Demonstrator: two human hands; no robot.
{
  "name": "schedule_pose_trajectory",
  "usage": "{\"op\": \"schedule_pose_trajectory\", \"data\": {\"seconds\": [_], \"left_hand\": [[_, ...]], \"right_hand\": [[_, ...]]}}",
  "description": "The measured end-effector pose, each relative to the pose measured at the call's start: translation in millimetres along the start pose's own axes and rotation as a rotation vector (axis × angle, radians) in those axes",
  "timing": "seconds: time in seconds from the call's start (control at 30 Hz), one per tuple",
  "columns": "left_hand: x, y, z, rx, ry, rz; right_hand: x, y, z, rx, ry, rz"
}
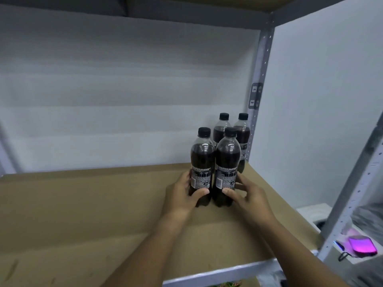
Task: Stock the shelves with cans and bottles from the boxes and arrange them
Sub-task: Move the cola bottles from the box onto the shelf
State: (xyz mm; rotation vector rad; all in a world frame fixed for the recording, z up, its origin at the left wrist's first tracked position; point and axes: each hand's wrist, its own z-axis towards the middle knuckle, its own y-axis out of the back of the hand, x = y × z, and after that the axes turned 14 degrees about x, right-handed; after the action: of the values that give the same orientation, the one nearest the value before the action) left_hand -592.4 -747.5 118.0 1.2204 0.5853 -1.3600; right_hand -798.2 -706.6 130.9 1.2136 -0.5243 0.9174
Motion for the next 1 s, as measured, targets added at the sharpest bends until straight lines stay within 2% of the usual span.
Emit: {"op": "schedule_pose_trajectory", "data": {"seconds": [0.2,0.37,0.5,0.7,0.83,1.0], "left_hand": [[16,4,39,0.014,-0.054,0.013],[22,4,54,0.000,-0.018,0.026],[17,3,48,-0.031,0.032,0.043],[20,19,-9,-0.078,0.264,0.120],[12,40,-63,-0.100,0.283,0.139],[-12,61,-143,-0.042,0.293,0.175]], "right_hand": [[-21,1,43,0.006,0.002,-0.037],[-24,1,57,0.003,-0.003,-0.053],[-19,-4,53,-0.046,-0.084,-0.040],[11,-22,6,-0.048,-0.251,0.002],[35,-36,-33,0.005,-0.333,-0.059],[82,-73,-91,0.058,-0.353,-0.071]]}}
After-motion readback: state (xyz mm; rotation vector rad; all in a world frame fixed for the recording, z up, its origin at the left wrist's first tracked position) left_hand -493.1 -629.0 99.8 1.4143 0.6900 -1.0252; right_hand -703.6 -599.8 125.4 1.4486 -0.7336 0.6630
